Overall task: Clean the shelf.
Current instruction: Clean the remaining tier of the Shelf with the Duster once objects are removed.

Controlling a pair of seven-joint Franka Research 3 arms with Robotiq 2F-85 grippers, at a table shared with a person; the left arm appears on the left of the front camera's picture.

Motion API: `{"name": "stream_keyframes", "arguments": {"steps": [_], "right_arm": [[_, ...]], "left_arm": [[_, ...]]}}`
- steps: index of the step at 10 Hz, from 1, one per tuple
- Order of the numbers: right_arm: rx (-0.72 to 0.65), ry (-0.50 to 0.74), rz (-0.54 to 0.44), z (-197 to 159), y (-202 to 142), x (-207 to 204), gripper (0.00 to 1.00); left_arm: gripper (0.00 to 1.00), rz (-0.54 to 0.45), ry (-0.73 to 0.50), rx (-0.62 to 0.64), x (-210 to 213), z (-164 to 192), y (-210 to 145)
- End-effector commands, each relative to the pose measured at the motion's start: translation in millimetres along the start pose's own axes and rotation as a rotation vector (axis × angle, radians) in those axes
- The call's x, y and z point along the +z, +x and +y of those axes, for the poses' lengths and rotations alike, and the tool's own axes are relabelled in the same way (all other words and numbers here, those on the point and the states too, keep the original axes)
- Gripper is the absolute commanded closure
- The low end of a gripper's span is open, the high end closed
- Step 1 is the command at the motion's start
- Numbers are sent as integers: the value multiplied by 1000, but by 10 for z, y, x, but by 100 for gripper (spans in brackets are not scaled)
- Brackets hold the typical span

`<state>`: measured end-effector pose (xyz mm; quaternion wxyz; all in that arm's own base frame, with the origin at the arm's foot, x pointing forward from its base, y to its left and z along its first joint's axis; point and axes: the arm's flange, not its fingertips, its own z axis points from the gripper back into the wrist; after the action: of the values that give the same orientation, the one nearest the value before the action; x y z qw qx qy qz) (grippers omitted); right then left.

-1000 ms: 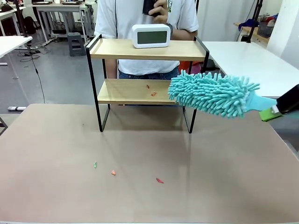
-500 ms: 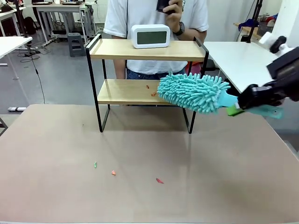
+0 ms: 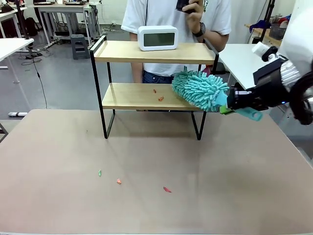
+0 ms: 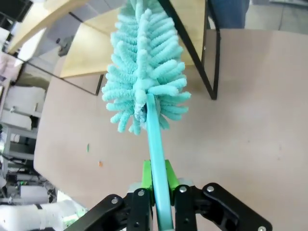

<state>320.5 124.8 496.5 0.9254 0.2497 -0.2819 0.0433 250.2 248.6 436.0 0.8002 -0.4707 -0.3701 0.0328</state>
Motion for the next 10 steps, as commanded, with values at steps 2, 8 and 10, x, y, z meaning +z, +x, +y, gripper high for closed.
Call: {"name": "stream_keyframes", "arguments": {"steps": [2, 8, 10], "right_arm": [[-32, -2, -75, -88, -127, -244, 88], [-76, -11, -49, -133, -143, -516, 88], [-81, -9, -34, -120, -163, -562, 88]], "left_arm": [[0, -14, -15, -22, -11, -13, 0], [0, -14, -15, -22, -11, -13, 0], [0, -14, -15, -22, -11, -13, 0]]}}
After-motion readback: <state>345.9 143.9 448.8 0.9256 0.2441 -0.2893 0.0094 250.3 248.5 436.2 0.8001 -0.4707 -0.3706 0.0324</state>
